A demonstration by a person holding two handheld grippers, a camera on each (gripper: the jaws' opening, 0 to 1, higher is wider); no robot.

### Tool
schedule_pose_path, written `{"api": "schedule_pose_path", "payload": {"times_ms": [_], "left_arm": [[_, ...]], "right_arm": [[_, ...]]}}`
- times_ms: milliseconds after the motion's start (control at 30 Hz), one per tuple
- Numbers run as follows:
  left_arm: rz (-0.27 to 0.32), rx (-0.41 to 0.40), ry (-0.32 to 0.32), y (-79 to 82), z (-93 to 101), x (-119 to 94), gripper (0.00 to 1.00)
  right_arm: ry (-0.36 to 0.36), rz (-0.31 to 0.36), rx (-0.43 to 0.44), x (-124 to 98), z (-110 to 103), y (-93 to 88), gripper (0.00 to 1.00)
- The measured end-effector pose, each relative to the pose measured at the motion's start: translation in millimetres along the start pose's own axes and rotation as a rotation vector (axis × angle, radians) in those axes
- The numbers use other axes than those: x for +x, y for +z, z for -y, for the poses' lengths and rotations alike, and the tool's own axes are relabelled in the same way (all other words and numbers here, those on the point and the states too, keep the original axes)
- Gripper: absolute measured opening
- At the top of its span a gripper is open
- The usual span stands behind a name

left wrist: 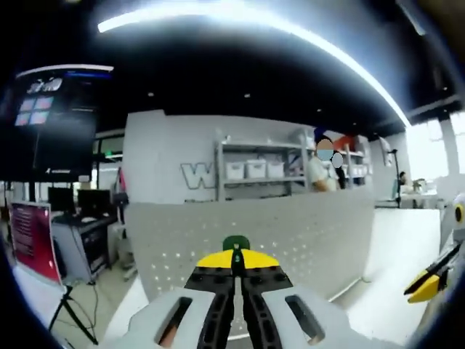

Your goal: Insert the hook assembly into the mounting plate slot until the hook locks in place.

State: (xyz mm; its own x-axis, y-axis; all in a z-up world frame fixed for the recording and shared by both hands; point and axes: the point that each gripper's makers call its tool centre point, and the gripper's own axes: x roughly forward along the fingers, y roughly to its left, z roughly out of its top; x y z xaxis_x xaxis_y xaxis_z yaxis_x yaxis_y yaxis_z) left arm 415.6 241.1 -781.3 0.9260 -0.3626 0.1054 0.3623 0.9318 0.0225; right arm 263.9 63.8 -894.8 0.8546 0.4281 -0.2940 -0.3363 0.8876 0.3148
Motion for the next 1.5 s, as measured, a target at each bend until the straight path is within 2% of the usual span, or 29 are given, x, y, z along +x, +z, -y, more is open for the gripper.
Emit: {"api": "schedule_pose_path", "payload": {"times_ms": [267,400,500,567,800,1133,1500], "left_arm": [[0.081,0.014,0.025,2.9,-5.6,32,0.01],[0.092,0.020,0.052,-4.3,-9.1,48,0.01],[0.089,-0.034,0.058,-14.0,-9.7,61,0.01],[0.082,-0.026,0.079,-19.6,-11.8,67,0.01],[0.088,-0.037,0.102,-27.0,-14.2,84,0.01],[0.117,-0.034,0.122,-20.8,-18.0,98,0.01],[0.095,-0.026,0.151,-27.2,-22.3,104,0.01]], "right_arm": [[-0.016,-0.032,0.032,1,11,-13.4,0.16],[-0.020,-0.037,0.040,3,13,-14.2,0.16],[-0.022,-0.041,0.049,6,15,-15.8,0.16],[-0.018,-0.048,0.051,8,16,-17.8,0.16],[-0.012,-0.064,0.069,12,20,-26.0,0.15],[-0.016,-0.083,0.090,15,26,-32.1,0.15],[-0.030,-0.078,0.112,13,33,-31.3,0.15]]}}
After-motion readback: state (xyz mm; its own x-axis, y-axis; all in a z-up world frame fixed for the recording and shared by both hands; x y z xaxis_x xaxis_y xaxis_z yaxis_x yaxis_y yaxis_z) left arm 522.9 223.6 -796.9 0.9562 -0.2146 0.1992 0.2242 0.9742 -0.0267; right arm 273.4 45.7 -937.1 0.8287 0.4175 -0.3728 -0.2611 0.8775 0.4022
